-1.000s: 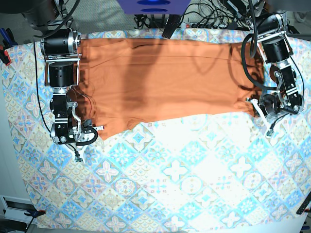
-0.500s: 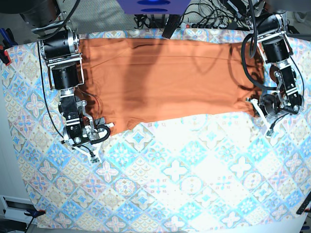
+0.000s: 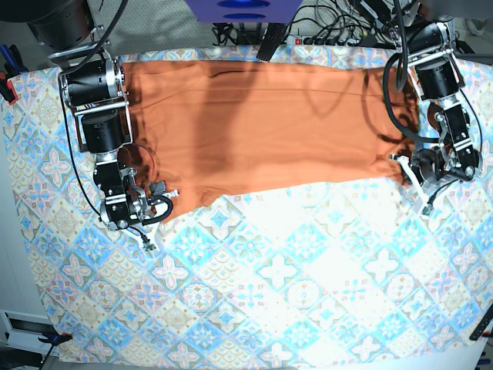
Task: Fold the T-shirt properly
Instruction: 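Lift the side edge with both grippers and fold it over the shirt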
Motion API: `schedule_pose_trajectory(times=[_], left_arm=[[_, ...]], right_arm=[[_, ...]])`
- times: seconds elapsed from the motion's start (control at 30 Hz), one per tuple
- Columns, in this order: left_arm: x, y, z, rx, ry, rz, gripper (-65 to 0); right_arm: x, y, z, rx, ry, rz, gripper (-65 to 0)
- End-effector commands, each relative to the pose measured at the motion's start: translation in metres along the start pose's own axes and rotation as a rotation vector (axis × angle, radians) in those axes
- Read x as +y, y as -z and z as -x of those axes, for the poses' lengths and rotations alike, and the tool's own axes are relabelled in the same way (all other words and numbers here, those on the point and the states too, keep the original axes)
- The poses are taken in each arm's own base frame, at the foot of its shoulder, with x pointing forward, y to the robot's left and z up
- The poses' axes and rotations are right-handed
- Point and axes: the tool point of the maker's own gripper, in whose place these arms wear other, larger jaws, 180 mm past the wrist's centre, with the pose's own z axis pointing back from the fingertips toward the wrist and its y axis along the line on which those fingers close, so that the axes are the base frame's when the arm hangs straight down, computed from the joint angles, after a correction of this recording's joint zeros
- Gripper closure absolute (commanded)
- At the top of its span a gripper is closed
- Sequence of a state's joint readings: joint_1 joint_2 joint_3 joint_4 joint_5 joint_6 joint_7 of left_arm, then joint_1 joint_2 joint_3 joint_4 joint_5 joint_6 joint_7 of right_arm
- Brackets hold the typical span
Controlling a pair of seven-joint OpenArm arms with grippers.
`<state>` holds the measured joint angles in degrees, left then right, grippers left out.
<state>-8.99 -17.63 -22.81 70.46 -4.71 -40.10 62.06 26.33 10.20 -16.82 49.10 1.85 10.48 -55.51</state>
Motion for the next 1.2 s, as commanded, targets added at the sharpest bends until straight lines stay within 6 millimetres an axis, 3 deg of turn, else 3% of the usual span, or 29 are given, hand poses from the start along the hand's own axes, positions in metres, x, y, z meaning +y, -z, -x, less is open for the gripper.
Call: schedule_pose_trajectory(times=[0.0,0.17,0.23,0.33,0.47,0.67,0.83,1.17], left_arm=[[0.011,-0.009,-0.015,-0.040,0.008,-0.028,-1.2],[0.011,-0.009,-0.014,-0.037,0.008,-0.027,-1.2],[0.011,-0.009,-0.014,-0.037,0.008,-0.027,-1.2],[0.011,-0.008,-0.014,-0.036,0.007,-0.027,-1.2],[0.011,-0.009,-0.014,-0.037,0.008,-0.027,-1.2],[0.011,-0.008,-0.014,-0.036,0.007,-0.027,-1.2],[0.023,-0.014,-0.013,-0.033,0.014,-0.050,-1.1],[0.022,-0.014,-0.009,-0.022,0.018,-0.051,-1.1]], right_arm=[[-0.010,-0.005,-0.011,-0.023,-0.002,0.029,-30.5],[-0.011,-0.005,-0.008,-0.005,0.002,0.029,-8.9],[-0.011,-0.005,-0.001,0.030,0.002,0.029,-4.6],[-0.011,-0.008,0.002,0.055,0.003,0.030,-3.8],[-0.012,-0.020,-0.016,-0.011,-0.002,0.045,-3.8],[-0.021,-0.040,-0.013,-0.072,0.030,0.067,-3.8],[-0.028,-0.061,-0.012,-0.099,0.065,0.083,-3.8],[-0.019,-0.070,0.019,-0.038,0.064,0.084,-3.8]])
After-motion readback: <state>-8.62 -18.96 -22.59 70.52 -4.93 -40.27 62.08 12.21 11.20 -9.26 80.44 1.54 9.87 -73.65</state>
